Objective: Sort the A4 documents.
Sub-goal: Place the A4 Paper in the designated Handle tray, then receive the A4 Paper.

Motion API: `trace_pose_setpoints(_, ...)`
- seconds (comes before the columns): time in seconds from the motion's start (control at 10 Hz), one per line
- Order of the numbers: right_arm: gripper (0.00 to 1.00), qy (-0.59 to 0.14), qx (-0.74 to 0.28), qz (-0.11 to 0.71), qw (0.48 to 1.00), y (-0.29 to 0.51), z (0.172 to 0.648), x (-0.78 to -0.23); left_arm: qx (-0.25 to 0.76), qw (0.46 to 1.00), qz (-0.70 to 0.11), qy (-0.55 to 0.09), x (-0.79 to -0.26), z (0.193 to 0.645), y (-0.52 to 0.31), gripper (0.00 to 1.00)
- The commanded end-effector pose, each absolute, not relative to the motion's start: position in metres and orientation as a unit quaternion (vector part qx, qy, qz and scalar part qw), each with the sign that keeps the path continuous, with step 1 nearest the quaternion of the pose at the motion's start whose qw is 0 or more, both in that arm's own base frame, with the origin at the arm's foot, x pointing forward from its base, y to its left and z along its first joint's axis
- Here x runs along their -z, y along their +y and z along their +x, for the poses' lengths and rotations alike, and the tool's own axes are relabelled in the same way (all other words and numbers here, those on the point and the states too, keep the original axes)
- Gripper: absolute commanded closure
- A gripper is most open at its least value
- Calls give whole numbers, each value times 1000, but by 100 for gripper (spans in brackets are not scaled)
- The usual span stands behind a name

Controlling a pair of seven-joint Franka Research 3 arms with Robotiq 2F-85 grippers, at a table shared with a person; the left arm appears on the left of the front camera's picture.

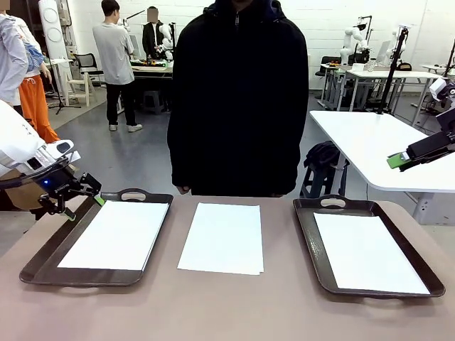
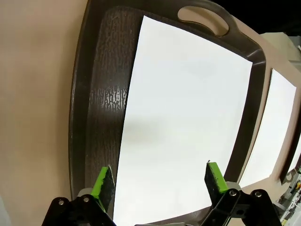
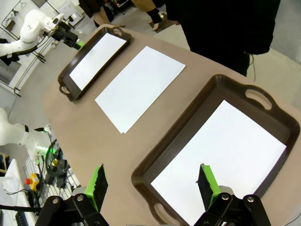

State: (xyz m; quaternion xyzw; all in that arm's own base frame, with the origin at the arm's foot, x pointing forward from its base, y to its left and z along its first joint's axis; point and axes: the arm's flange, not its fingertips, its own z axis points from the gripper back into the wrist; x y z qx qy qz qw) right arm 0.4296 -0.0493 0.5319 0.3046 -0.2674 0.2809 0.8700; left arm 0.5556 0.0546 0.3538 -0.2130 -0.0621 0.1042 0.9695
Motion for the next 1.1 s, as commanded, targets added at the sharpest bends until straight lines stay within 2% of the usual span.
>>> trace_pose_setpoints(0.0, 0, -271, -279, 313, 866, -49, 431, -532, -100, 971, -207, -61, -354, 557, 57, 0)
trace_pose_setpoints(0.6, 0, -271, -279, 313, 866, -49, 431, -532, -104, 970, -213, -62, -354, 556, 55, 0)
trace_pose_setpoints(0.7, 0, -271, -279, 313, 866, -49, 431, -532, -74, 967, -227, -93, -381, 548, 25, 0)
trace_pose_setpoints(0.8, 0, -271, -279, 313, 866, -49, 431, -532, -36, 966, -208, -150, -414, 535, 1, 0)
trace_pose_setpoints(0.9, 0, -271, -279, 313, 866, -49, 431, -532, -26, 954, -195, -226, -448, 521, -8, 0)
trace_pose_setpoints(1.0, 0, -271, -279, 313, 866, -49, 431, -532, -15, 928, -216, -304, -483, 502, -6, 0)
